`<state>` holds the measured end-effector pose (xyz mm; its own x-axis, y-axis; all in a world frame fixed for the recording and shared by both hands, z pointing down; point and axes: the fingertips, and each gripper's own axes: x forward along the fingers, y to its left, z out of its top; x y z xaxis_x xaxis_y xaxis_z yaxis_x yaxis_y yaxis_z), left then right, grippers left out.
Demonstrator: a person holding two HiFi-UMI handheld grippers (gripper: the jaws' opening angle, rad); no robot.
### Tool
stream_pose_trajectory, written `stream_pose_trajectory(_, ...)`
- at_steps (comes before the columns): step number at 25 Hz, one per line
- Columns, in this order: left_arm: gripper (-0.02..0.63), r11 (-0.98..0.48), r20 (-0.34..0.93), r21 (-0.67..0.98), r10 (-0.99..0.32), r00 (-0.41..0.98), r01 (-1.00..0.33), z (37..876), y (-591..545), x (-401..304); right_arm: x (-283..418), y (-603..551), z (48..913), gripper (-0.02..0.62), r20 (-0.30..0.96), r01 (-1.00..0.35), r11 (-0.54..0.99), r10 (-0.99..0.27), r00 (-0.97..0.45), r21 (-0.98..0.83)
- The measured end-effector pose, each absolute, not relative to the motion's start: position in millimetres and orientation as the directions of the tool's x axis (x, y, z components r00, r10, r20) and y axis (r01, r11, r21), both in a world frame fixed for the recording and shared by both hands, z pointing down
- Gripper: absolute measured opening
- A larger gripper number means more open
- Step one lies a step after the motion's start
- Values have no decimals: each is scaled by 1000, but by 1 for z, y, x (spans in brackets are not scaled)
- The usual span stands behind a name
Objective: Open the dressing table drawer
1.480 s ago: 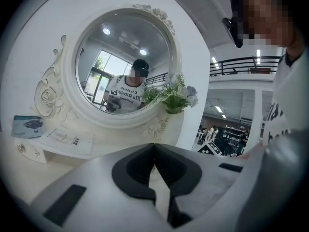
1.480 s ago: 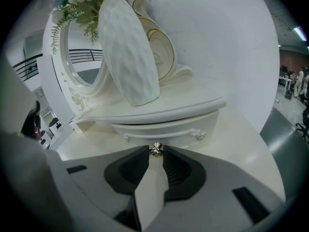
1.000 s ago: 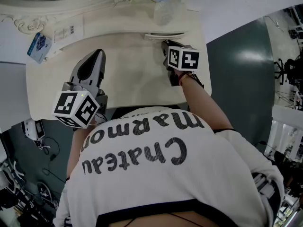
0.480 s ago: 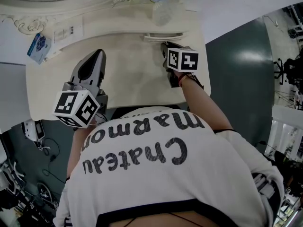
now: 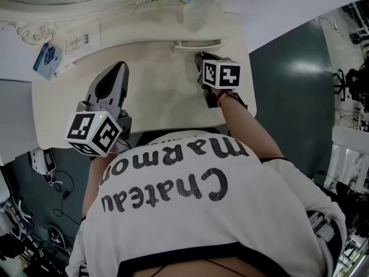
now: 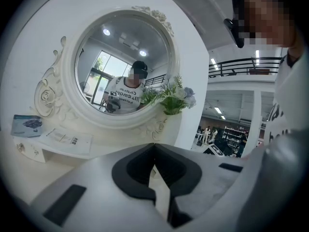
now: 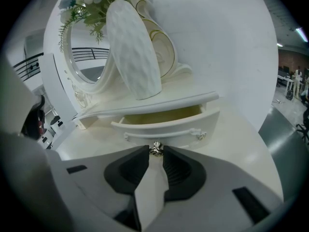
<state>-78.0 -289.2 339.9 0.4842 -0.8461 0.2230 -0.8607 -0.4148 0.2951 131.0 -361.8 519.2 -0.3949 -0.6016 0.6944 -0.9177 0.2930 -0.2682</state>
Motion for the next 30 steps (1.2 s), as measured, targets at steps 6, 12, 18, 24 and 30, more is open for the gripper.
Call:
stream_pose_trajectory(6, 23, -421, 221, 297, -843, 490, -857, 340, -287, -76, 132, -357, 520, 101, 697, -918, 293, -600, -393, -265)
stream_pose_trajectory(12, 23, -427, 219, 296, -840, 496, -854, 339, -285, -75, 132, -353, 519, 101, 698, -919, 293, -600, -392, -264)
stream_pose_trajectory(18, 23, -431, 220, 298, -837, 501, -852, 339, -284, -75, 133, -351, 519, 101, 699, -921, 290, -601, -388, -261)
stream_pose_trajectory(24, 23, -432, 221, 299, -836, 502, -851, 339, -282, -76, 133, -348, 519, 101, 703, -922, 290, -599, -383, -255)
stream_pose_trajectory(30, 23, -436, 222, 297, -833, 506, -849, 339, -279, -76, 133, -344, 519, 101, 705, -923, 290, -599, -380, -251)
